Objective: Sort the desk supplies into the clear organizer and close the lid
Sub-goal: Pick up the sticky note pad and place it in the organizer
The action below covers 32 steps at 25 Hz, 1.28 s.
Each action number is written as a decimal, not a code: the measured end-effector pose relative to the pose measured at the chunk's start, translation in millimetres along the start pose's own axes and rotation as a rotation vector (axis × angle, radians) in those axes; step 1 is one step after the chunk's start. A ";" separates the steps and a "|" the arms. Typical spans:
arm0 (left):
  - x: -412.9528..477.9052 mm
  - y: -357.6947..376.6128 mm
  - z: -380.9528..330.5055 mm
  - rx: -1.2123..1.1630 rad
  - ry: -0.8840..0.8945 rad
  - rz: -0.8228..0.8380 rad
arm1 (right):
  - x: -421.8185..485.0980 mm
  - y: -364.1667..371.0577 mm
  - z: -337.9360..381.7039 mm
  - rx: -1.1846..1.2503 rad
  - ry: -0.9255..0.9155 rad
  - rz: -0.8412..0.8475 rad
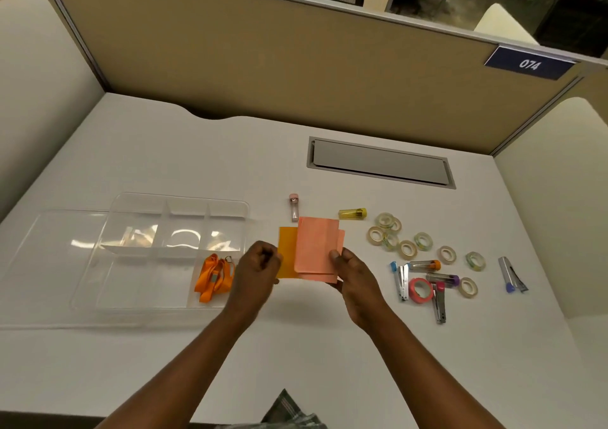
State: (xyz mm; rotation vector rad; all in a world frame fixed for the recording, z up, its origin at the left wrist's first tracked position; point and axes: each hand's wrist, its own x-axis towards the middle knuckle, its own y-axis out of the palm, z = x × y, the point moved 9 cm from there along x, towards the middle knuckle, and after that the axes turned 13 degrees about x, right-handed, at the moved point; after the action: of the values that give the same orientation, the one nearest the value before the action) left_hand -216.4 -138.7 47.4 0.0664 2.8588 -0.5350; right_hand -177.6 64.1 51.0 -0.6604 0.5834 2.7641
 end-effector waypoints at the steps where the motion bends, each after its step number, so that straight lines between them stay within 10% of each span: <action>1: -2.4 9.4 -1.0 0.007 0.013 0.053 | -0.4 0.6 -1.9 -0.070 -0.038 -0.008; 21: -35.1 70.7 75.6 0.599 0.153 0.092 | -4.2 -7.9 -83.5 -0.703 -0.257 -0.073; 32: -27.7 8.7 30.3 0.436 0.130 -0.026 | 6.7 6.5 -57.5 -0.661 -0.268 -0.154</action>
State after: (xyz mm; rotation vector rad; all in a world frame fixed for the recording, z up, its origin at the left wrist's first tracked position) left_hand -182.1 -141.6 23.4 0.1423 2.8114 -1.1899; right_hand -163.7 34.4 2.9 -0.4089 -0.4404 2.8042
